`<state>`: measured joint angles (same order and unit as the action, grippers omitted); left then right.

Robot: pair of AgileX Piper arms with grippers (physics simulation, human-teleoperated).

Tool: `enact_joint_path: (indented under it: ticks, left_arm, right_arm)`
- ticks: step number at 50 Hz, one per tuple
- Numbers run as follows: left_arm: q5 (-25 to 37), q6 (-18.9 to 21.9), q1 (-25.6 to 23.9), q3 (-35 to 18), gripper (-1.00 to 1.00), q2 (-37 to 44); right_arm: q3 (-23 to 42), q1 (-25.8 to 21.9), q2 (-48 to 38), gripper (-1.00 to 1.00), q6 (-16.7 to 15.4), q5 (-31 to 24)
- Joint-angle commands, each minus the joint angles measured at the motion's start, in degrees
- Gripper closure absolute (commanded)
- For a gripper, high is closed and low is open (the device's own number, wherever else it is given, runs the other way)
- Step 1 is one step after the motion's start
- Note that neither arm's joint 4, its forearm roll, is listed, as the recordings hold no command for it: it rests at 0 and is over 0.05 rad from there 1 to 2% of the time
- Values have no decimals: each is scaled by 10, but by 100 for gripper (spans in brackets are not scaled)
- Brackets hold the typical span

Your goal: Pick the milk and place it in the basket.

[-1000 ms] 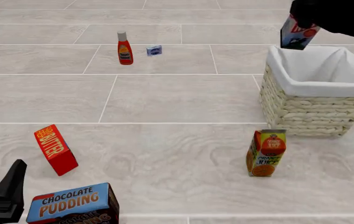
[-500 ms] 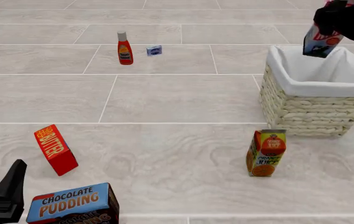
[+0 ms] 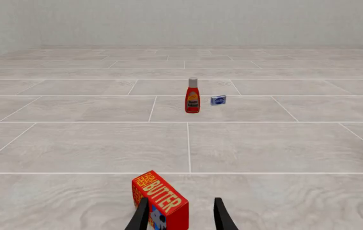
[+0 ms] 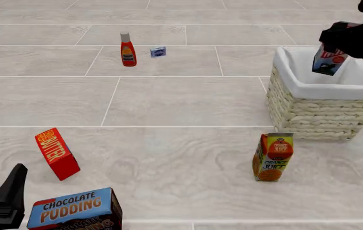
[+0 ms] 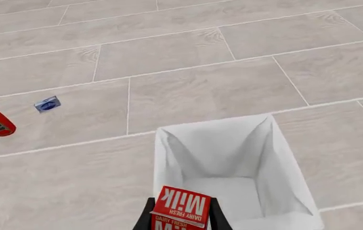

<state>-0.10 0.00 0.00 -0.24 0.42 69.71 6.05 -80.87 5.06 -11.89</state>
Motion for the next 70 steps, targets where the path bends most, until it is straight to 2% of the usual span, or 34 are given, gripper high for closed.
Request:
enact_joint_path:
  ticks: [1, 31, 52, 70]
  left_arm:
    - [0, 0, 0, 0, -100, 0]
    - [0, 0, 0, 0, -100, 0]
    - [0, 0, 0, 0, -100, 0]
    - [0, 0, 0, 0, -100, 0]
  right_arm:
    - [8, 14, -30, 100, 13, 18]
    - [11, 40, -109, 100, -5, 50]
    - [77, 53, -198, 100, 1, 41]
    - [90, 56, -230, 100, 2, 42]
